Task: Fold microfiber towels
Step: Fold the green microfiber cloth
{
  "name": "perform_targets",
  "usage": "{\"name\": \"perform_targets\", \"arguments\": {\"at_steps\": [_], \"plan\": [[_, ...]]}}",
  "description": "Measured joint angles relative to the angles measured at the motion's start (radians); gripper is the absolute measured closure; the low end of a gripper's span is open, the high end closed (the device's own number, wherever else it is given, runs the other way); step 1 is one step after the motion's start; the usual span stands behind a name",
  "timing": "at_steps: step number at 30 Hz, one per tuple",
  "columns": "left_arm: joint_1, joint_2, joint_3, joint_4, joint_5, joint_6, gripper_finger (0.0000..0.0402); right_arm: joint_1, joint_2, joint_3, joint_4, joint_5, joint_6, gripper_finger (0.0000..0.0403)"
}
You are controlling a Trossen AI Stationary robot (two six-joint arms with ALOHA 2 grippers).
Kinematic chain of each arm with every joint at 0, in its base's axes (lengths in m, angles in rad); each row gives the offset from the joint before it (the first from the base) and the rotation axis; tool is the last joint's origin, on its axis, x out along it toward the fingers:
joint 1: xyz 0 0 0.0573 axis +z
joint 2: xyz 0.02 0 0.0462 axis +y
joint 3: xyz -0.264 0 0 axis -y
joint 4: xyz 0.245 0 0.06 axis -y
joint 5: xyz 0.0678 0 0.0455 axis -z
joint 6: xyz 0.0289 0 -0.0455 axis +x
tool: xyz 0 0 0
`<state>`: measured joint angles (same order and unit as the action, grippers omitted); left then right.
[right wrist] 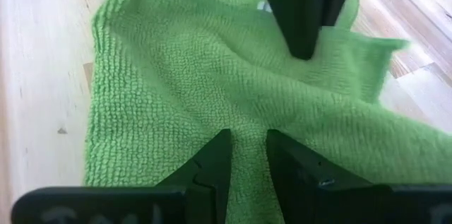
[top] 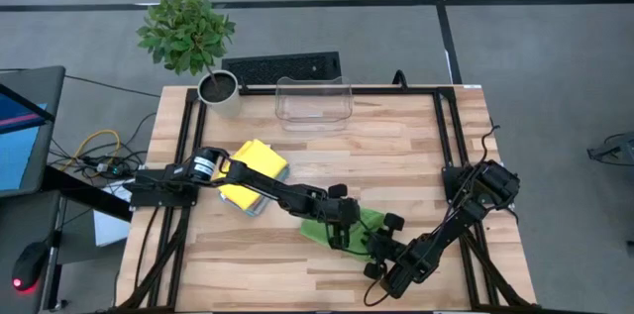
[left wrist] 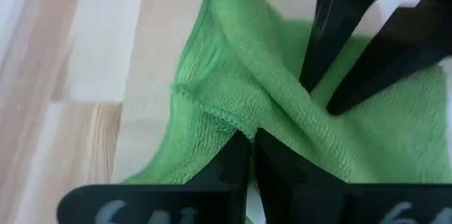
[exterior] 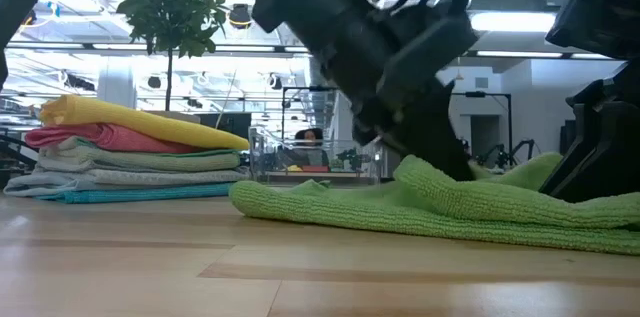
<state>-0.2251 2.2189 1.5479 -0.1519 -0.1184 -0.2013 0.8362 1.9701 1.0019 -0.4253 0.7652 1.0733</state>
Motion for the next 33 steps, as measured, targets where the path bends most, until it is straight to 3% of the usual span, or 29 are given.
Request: {"name": "perform_targets", "arguments": {"at_steps": [9,33], "plan": [[-0.005,-0.024,0.003,-0.113,-0.016,-0.032,0.0398,-0.001,0.000,0.001,-0.003,-0.001,0.000,0.0283],[-0.032,-0.080,0.003,-0.212,-0.139,-0.037,0.0395,-0.002,0.000,0.001,-0.006,-0.002,0.000,0.0283]]}}
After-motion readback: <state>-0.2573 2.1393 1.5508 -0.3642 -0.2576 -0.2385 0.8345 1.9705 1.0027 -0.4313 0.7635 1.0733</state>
